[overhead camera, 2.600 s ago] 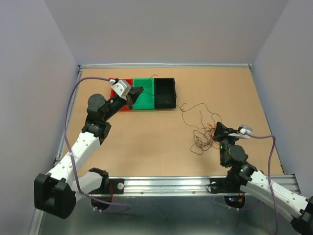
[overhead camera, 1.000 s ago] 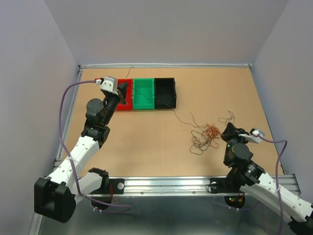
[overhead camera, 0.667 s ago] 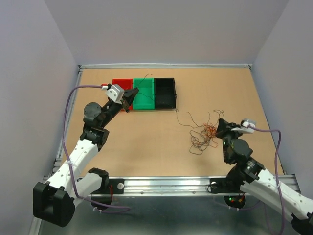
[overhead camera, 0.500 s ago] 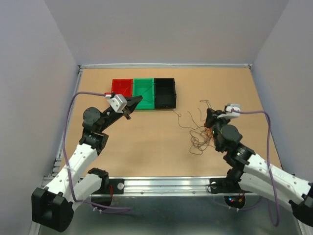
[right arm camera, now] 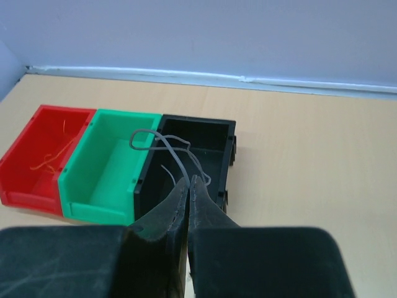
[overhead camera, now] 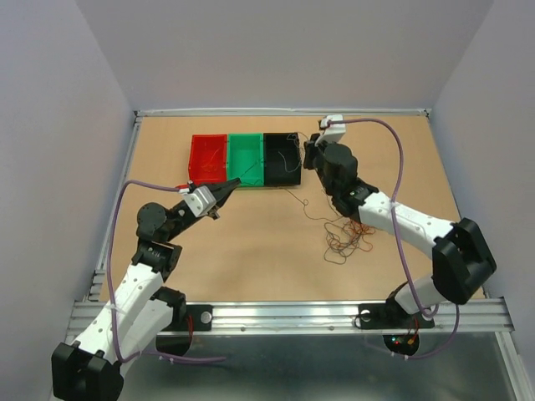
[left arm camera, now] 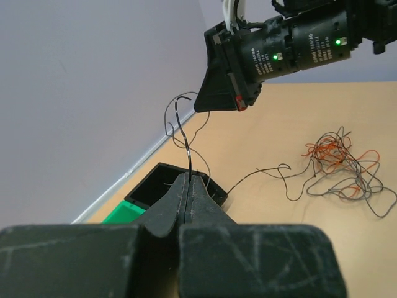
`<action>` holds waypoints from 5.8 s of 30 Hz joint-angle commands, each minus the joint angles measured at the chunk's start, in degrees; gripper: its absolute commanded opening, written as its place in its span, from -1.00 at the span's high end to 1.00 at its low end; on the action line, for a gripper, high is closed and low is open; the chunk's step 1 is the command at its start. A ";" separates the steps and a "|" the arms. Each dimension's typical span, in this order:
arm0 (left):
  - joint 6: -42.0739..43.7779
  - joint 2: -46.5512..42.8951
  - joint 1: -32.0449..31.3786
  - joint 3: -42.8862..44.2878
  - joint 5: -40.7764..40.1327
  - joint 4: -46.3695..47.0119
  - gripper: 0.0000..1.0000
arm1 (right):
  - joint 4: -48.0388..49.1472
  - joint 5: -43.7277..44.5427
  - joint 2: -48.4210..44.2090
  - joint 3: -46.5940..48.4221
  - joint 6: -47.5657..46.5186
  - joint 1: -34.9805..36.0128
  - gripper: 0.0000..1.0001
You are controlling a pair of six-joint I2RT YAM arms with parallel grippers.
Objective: Untangle the cables
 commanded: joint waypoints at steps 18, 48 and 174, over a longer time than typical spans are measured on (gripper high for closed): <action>-0.73 1.76 -0.68 0.44 -11.77 5.14 1.00 | -2.63 -13.41 29.73 23.16 11.95 -7.09 0.99; -3.55 4.75 -0.60 3.16 -29.79 4.61 1.00 | -2.11 -45.46 -7.10 -16.13 -6.41 -7.10 -0.78; -2.99 13.55 -0.36 9.06 -18.17 -1.56 -0.55 | 7.73 -49.07 -14.23 -0.67 13.62 -7.01 0.99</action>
